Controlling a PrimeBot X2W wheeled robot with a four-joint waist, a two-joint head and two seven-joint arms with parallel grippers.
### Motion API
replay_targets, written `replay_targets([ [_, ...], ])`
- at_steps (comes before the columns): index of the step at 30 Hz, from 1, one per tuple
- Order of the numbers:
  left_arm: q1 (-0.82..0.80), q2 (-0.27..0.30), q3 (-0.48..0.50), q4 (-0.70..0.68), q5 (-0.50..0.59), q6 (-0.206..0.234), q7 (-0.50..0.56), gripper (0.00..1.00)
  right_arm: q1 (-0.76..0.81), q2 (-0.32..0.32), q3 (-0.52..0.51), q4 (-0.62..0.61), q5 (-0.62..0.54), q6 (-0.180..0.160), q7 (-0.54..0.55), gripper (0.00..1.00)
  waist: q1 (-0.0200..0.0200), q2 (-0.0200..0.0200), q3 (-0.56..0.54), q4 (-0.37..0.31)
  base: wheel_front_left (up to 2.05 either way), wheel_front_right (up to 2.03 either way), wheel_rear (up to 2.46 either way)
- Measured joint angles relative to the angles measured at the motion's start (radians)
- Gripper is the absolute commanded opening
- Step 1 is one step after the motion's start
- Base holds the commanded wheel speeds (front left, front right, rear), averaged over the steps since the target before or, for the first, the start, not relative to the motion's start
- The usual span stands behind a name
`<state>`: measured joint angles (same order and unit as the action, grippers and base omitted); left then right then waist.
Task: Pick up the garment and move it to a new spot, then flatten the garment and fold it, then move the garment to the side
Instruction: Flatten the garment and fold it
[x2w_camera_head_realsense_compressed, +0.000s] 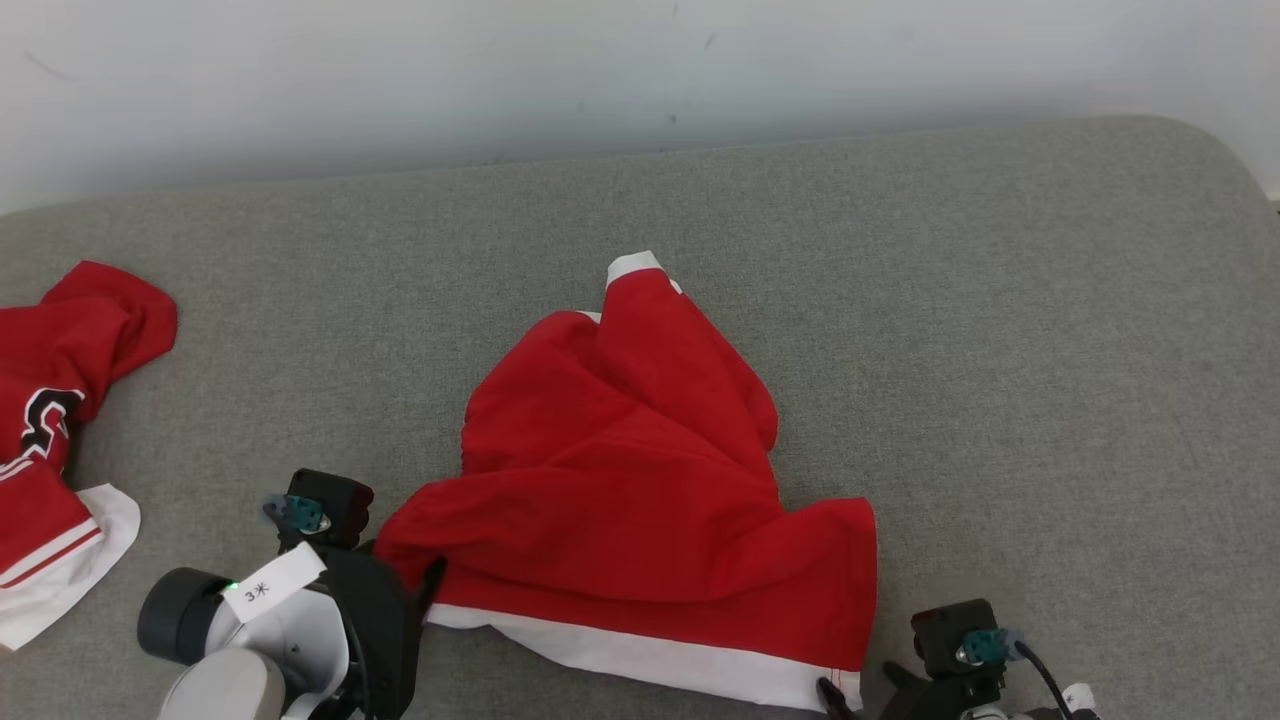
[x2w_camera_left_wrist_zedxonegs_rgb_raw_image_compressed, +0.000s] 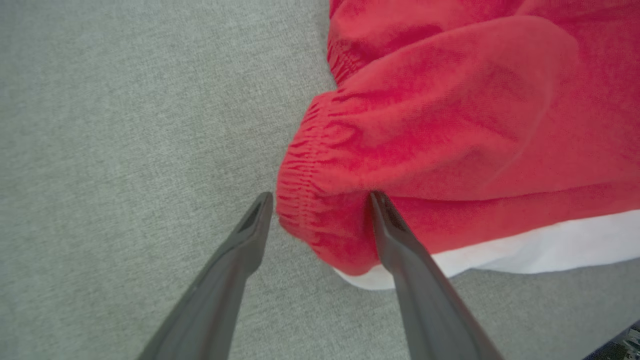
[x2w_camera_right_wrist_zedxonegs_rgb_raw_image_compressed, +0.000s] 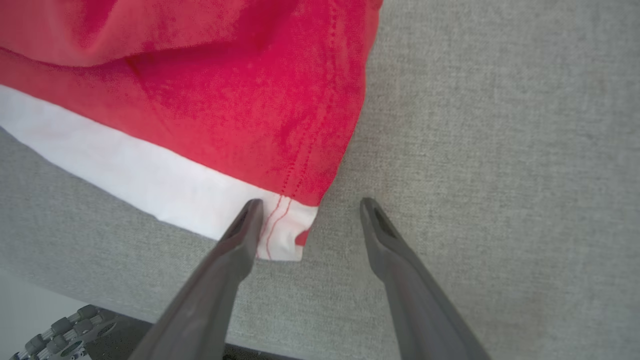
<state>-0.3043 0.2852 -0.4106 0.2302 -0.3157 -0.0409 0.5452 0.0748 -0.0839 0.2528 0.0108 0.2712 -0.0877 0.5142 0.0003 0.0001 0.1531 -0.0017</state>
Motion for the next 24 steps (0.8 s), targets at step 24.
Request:
replay_targets([
  [24, 0.123, 0.033, -0.021, -0.198, 0.029, 0.016, 0.025, 1.0, 0.091, -0.009, 0.014, -0.118, -0.001, -0.01, 0.104, 1.0, -0.0004, 0.0, -0.027, 0.017, 0.0, 0.0, 0.0],
])
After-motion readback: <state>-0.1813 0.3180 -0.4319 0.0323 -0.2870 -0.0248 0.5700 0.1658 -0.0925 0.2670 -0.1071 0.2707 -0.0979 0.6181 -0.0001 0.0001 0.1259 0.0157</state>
